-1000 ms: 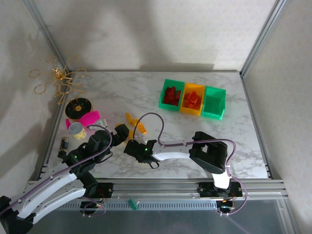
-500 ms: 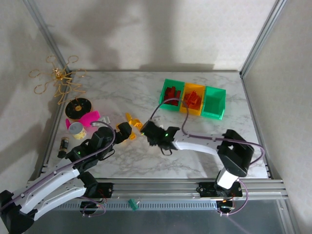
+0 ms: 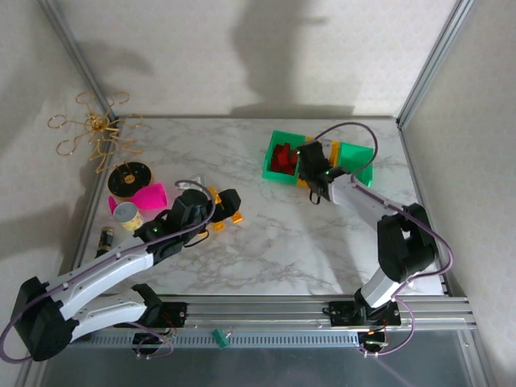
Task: Sort the legos into containers by color
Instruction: Place the lego in the container.
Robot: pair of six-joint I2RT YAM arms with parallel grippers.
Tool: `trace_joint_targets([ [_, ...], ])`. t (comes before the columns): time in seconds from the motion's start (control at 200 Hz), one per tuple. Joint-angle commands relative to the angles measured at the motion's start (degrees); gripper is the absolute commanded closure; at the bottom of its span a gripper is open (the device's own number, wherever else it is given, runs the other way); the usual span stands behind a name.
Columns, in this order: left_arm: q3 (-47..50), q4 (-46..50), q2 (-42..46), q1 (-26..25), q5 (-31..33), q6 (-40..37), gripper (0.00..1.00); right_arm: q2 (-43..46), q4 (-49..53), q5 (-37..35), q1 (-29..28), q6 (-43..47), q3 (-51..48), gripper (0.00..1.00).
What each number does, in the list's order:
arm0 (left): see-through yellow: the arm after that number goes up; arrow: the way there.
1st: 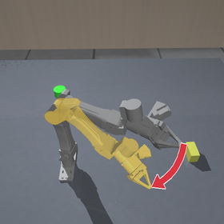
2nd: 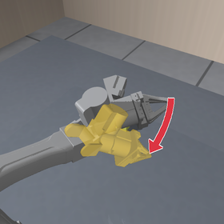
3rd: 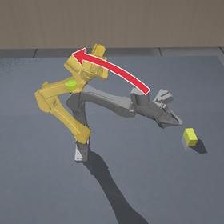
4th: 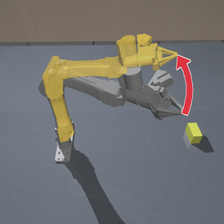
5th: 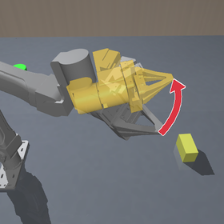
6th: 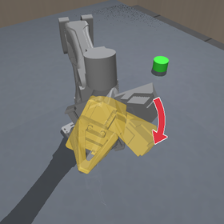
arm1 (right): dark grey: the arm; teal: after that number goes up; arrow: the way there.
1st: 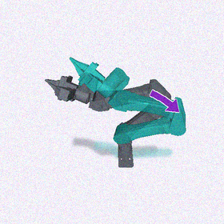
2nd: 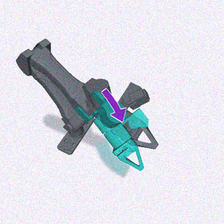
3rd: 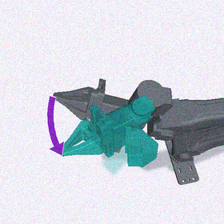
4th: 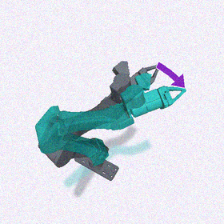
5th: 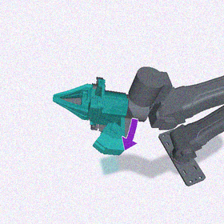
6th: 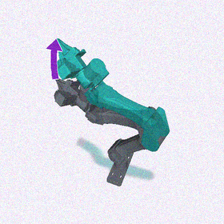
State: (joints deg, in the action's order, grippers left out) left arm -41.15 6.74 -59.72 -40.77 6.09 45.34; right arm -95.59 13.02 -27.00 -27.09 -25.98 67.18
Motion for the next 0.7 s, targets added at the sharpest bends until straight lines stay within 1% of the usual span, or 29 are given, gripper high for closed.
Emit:
trace_joint_targets([
  [0.0,-3.2,-3.9,-2.5,0.4,-3.0,-2.7,0.00,-5.8,-3.5,2.5,2.9,3.9,5.2,0.72],
  [0.125,-4.2,-5.8,-4.8,0.4,-3.2,-2.8,0.00,-13.3,-1.6,3.9,5.8,5.0,13.4,0.72],
  [0.205,-4.7,-6.5,-5.4,0.6,-3.5,-2.8,0.00,-16.1,-2.0,3.5,6.5,6.1,16.6,0.68],
  [0.24,-5.0,-6.4,-5.6,0.5,-3.6,-3.0,0.00,-17.1,-1.1,3.9,6.8,6.2,18.2,0.64],
  [0.3,-5.3,-6.0,-5.4,0.6,-3.4,-3.4,0.00,-17.9,0.1,4.2,7.1,6.3,20.4,0.52],
  [0.32,-5.3,-6.0,-5.3,0.5,-3.1,-3.6,0.00,-17.9,0.3,4.2,7.2,6.5,20.6,0.49],
  [0.385,-4.9,-5.7,-4.8,0.5,-2.1,-3.9,0.00,-16.7,-0.2,4.3,7.1,6.7,19.8,0.45],
  [0.541,-4.5,-5.0,-3.8,0.7,-1.6,-3.9,0.00,-12.0,-1.0,6.7,6.7,6.3,14.3,0.41],
  [0.696,-3.5,-4.5,-2.6,0.8,-0.9,-3.6,0.00,-5.4,-1.6,8.1,3.4,6.0,7.5,0.35],
])
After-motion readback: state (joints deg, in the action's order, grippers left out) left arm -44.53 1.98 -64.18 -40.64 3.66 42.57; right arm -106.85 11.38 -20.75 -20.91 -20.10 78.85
